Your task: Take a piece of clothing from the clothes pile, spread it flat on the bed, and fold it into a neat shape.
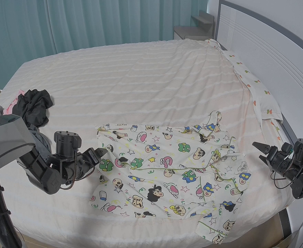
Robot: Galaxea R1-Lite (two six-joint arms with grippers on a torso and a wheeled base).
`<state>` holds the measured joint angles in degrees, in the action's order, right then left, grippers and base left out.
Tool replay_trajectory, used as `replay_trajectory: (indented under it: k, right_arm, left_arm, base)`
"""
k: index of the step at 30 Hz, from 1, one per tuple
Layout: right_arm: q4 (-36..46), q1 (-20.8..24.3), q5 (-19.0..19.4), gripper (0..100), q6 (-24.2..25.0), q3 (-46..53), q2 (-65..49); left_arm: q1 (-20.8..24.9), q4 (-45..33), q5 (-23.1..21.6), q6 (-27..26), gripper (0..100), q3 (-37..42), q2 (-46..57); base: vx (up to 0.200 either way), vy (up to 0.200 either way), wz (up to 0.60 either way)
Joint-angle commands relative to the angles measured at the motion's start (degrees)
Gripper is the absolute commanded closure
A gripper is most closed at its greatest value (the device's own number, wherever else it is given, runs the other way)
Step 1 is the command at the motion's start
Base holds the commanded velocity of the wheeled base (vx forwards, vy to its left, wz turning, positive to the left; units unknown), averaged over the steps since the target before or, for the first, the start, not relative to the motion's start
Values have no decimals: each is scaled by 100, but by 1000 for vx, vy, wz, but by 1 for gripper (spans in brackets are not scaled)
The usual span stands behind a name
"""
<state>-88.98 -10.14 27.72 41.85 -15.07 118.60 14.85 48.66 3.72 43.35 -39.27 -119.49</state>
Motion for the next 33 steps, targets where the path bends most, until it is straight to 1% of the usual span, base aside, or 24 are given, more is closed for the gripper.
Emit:
replay_trajectory:
  k: [1,2,5,6,7,9,10,11,13,17,18,22,25,33]
  right_arm:
    - [-76,-128,128,0,-98,-242,559]
    - [-67,-128,163,0,-133,-418,708]
    - [21,-93,163,0,-195,-734,778]
    - [223,-49,163,0,-265,-928,787]
    - [513,21,163,0,-353,-1174,796]
    - [821,65,163,0,-476,-1420,796]
    - [891,65,163,0,-502,-1473,796]
    - [1260,109,163,0,-661,-1728,796]
    - [1577,241,155,0,-792,-1930,805]
    - [1955,337,155,0,-986,-2264,814]
    - [2165,355,155,0,-1118,-2448,822]
    - [2675,373,146,0,-1320,-2730,884]
    - [2710,373,146,0,-1355,-2782,919]
    - [2886,636,137,0,-1399,-2984,998]
  left_arm:
    - [-96,-6,-38,218,0,560,550]
    - [-61,-15,-47,411,0,824,734]
    - [-52,-6,-55,622,0,1079,901]
    - [-43,-6,-91,886,0,1184,1042]
    - [-8,11,-249,1149,0,1281,1200]
    - [-8,3,-460,1272,0,1351,1376]
    - [-8,3,-512,1281,0,1360,1420]
    - [-8,-15,-679,1281,0,1395,1666]
    - [-8,-24,-759,1281,0,1474,1833]
    - [1,3,-767,1281,0,1571,1842]
    - [-26,11,-767,1281,0,1571,1824]
    - [-35,11,-767,1272,0,1589,1824]
    - [-26,20,-767,1272,0,1589,1824]
    - [-17,29,-776,1272,0,1659,1807]
  base:
    - [0,0,0]
    - [0,0,0]
    - [0,0,0]
    - [0,0,0]
    - [0,0,0]
    - [0,0,0]
    - [0,0,0]
    - [0,0,0]
    - [0,0,0]
    - [0,0,0]
    - [0,0,0]
    - [0,0,0]
    - [0,0,0]
    - [0,0,0]
